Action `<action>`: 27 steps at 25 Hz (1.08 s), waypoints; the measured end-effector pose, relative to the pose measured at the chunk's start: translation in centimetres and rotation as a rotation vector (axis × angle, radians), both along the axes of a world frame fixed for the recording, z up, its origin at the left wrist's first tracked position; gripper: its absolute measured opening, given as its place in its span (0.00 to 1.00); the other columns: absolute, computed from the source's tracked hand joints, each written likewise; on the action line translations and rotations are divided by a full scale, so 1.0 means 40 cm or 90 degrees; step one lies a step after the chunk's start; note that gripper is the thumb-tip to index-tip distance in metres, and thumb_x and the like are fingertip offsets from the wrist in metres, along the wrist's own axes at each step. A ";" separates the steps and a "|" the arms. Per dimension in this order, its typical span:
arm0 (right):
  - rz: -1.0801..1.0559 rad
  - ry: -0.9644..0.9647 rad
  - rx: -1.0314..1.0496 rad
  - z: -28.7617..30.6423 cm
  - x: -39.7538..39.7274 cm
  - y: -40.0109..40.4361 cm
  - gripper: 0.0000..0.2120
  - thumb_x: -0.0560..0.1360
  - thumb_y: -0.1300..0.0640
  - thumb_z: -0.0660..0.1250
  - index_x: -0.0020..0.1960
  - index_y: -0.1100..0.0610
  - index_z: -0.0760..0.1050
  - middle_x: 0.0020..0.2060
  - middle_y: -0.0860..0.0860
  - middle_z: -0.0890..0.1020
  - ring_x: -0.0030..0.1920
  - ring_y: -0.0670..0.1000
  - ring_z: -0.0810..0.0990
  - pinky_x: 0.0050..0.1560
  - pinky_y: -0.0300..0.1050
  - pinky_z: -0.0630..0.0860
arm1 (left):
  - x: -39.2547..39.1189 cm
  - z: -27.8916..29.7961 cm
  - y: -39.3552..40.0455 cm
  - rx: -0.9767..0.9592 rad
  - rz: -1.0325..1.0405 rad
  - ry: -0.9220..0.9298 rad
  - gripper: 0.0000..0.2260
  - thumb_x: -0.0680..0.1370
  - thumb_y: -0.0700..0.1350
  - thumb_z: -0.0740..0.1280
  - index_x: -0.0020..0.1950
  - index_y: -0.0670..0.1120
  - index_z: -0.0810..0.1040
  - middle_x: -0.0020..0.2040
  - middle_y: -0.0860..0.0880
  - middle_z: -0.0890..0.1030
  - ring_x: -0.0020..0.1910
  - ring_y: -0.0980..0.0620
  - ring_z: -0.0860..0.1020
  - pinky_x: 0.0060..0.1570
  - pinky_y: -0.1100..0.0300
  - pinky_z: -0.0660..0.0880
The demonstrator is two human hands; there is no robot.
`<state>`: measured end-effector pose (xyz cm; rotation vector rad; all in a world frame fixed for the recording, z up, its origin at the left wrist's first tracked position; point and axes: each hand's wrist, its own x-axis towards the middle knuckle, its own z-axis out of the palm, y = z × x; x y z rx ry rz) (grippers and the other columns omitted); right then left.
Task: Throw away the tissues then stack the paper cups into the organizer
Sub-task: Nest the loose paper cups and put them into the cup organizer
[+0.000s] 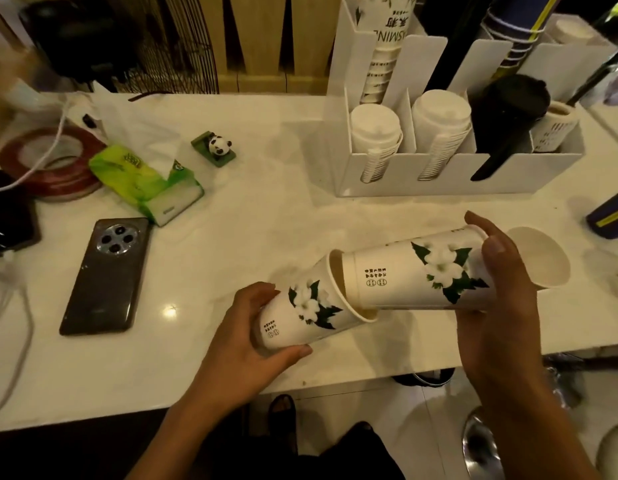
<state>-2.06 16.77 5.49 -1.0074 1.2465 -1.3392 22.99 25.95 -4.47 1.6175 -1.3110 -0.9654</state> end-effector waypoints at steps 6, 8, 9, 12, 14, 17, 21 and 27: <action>0.039 0.158 -0.062 -0.026 0.025 0.007 0.20 0.74 0.33 0.62 0.62 0.39 0.78 0.59 0.49 0.81 0.59 0.55 0.81 0.53 0.64 0.81 | 0.012 -0.007 0.003 0.013 -0.035 0.018 0.32 0.65 0.62 0.76 0.66 0.64 0.70 0.63 0.62 0.74 0.61 0.60 0.74 0.53 0.58 0.79; 0.042 0.202 -0.088 -0.030 0.033 0.005 0.16 0.76 0.34 0.60 0.60 0.35 0.78 0.57 0.42 0.82 0.58 0.50 0.82 0.51 0.59 0.83 | 0.011 -0.005 0.005 -0.002 -0.046 0.037 0.30 0.67 0.60 0.76 0.67 0.61 0.71 0.64 0.61 0.75 0.63 0.59 0.74 0.53 0.62 0.79; 0.046 0.221 -0.097 -0.030 0.038 0.006 0.15 0.77 0.36 0.59 0.60 0.33 0.77 0.57 0.39 0.81 0.58 0.47 0.81 0.50 0.55 0.83 | 0.010 -0.004 0.006 -0.004 -0.048 0.050 0.30 0.67 0.59 0.76 0.68 0.61 0.71 0.64 0.60 0.75 0.63 0.59 0.74 0.53 0.64 0.79; 0.058 0.262 -0.101 -0.034 0.051 0.012 0.14 0.77 0.38 0.58 0.59 0.30 0.76 0.56 0.32 0.80 0.57 0.41 0.80 0.48 0.43 0.83 | 0.011 -0.007 0.005 0.000 -0.051 0.075 0.30 0.68 0.58 0.75 0.68 0.61 0.71 0.64 0.60 0.75 0.63 0.58 0.75 0.53 0.64 0.79; 0.062 0.294 -0.095 -0.037 0.063 0.019 0.15 0.76 0.37 0.57 0.60 0.31 0.75 0.56 0.32 0.80 0.58 0.40 0.80 0.48 0.40 0.83 | 0.009 -0.010 0.004 0.002 -0.051 0.074 0.29 0.68 0.59 0.75 0.68 0.62 0.70 0.64 0.61 0.75 0.63 0.58 0.75 0.53 0.62 0.79; 0.062 0.329 -0.081 -0.042 0.081 0.026 0.17 0.76 0.35 0.57 0.61 0.33 0.75 0.58 0.32 0.79 0.60 0.40 0.78 0.54 0.50 0.81 | 0.006 -0.013 0.007 -0.002 -0.052 0.066 0.29 0.68 0.59 0.74 0.67 0.64 0.68 0.64 0.63 0.73 0.63 0.60 0.74 0.52 0.63 0.80; 0.080 0.335 -0.073 -0.050 0.108 0.038 0.16 0.76 0.35 0.58 0.61 0.33 0.75 0.60 0.36 0.80 0.62 0.44 0.78 0.58 0.60 0.79 | 0.010 -0.019 0.007 -0.006 -0.048 0.071 0.30 0.68 0.59 0.75 0.68 0.63 0.68 0.64 0.65 0.73 0.62 0.61 0.74 0.51 0.62 0.80; 0.100 0.361 -0.076 -0.062 0.138 0.044 0.20 0.75 0.30 0.56 0.62 0.34 0.75 0.61 0.33 0.78 0.63 0.39 0.75 0.61 0.52 0.77 | 0.014 -0.024 0.006 -0.014 -0.046 0.074 0.31 0.69 0.60 0.75 0.69 0.61 0.67 0.65 0.64 0.73 0.63 0.60 0.74 0.52 0.58 0.81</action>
